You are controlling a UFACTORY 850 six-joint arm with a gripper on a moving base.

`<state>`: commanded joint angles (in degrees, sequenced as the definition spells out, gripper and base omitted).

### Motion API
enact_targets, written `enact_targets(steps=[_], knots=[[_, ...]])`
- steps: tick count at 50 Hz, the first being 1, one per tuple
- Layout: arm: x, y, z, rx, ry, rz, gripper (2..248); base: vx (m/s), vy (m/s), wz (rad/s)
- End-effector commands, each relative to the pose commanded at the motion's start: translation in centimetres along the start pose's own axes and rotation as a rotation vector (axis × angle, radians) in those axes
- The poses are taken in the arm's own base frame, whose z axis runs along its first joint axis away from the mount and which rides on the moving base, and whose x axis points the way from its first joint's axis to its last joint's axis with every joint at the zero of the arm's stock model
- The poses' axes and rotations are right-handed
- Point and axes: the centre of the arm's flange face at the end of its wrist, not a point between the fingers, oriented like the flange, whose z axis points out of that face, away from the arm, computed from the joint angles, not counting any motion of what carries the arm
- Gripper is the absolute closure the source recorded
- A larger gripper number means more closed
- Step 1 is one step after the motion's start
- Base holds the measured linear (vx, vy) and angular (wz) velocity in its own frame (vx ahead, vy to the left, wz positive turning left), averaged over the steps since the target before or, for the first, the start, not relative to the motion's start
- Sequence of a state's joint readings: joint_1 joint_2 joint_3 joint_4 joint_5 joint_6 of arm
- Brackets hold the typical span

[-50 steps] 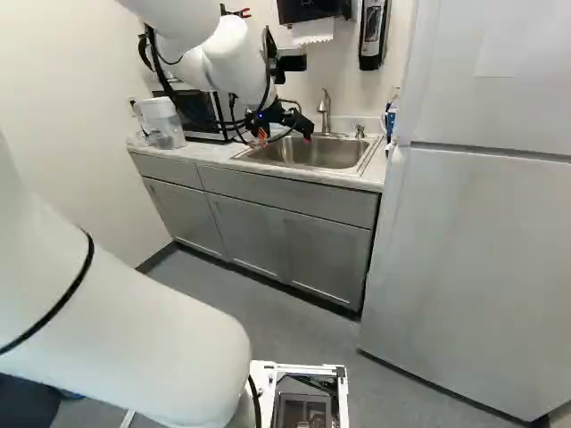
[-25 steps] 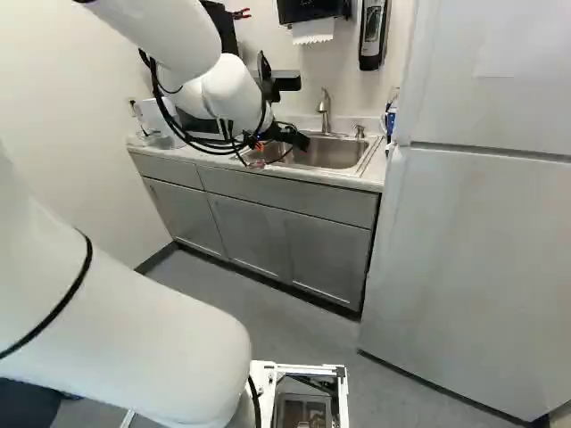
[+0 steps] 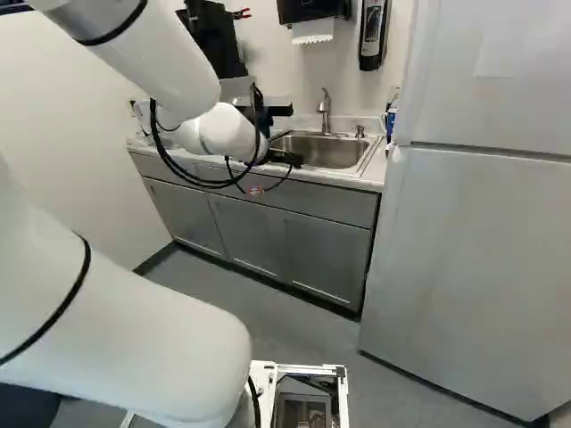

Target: Rinse the cup and place it in the tray

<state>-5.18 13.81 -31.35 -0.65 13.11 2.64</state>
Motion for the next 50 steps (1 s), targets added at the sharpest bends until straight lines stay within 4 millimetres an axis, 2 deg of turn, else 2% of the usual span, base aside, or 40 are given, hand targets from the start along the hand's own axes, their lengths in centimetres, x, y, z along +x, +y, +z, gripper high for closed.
enact_targets(steps=[25,50], knots=[[-7.5,-1.0,-0.3,0.036,0.090,-0.032,3,0.000,0.000,0.000],[-13.0,-1.6,-1.5,0.061,0.158,-0.054,3,0.000,0.000,0.000]])
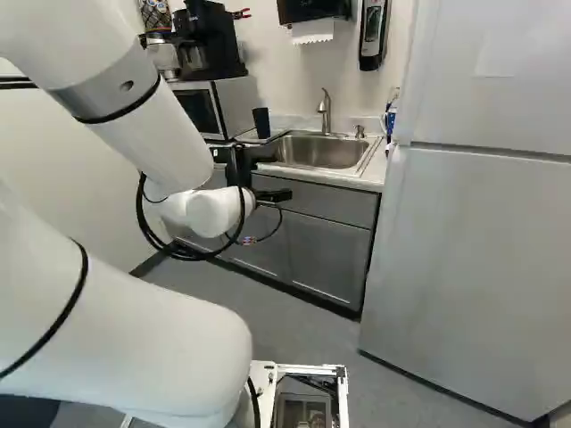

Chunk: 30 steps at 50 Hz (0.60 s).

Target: Rinse the cup and place it in the tray

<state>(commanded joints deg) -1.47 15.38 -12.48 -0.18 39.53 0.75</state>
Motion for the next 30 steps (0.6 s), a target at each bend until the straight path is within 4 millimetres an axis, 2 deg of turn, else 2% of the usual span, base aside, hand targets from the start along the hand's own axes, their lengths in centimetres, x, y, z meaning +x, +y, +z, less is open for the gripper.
enact_targets(steps=[30], knots=[[-3.6,-0.5,-1.9,0.017,0.049,-0.015,3,0.000,0.000,0.000]])
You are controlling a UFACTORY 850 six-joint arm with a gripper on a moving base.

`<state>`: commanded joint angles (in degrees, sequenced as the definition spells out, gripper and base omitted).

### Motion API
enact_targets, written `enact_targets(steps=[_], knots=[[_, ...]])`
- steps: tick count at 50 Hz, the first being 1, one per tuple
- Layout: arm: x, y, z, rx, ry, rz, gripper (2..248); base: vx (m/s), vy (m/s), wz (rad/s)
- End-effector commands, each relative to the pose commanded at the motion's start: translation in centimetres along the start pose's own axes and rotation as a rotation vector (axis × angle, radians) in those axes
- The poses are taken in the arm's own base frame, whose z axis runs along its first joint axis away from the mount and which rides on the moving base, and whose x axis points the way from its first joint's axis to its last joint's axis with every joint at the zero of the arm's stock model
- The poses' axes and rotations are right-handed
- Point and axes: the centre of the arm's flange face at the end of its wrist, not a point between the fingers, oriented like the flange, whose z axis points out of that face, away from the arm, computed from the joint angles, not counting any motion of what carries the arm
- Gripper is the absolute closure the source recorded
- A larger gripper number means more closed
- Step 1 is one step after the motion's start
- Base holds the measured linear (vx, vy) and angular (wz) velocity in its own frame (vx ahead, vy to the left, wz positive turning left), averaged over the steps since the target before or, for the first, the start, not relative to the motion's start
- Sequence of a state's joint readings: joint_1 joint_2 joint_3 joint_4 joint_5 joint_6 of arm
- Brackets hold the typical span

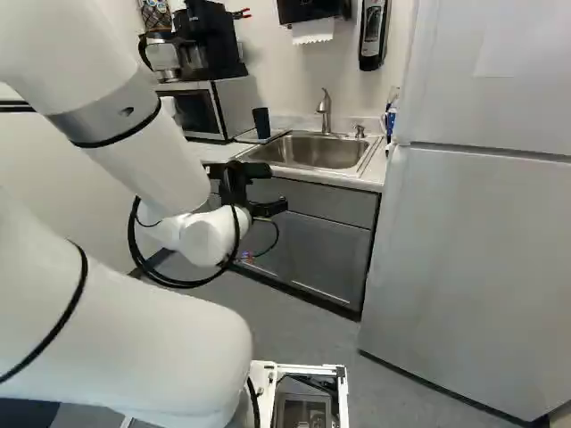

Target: Rinse the cup and place it in the tray

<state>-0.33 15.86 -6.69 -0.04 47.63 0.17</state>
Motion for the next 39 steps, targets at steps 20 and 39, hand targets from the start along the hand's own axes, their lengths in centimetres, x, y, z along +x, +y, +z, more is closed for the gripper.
enact_targets(steps=[20,39], knots=[[-0.93,-0.14,-0.62,0.005,0.013,-0.004,3,0.000,0.000,0.000],[-1.00,-0.15,-0.67,0.005,0.014,-0.004,3,0.000,0.000,0.000]])
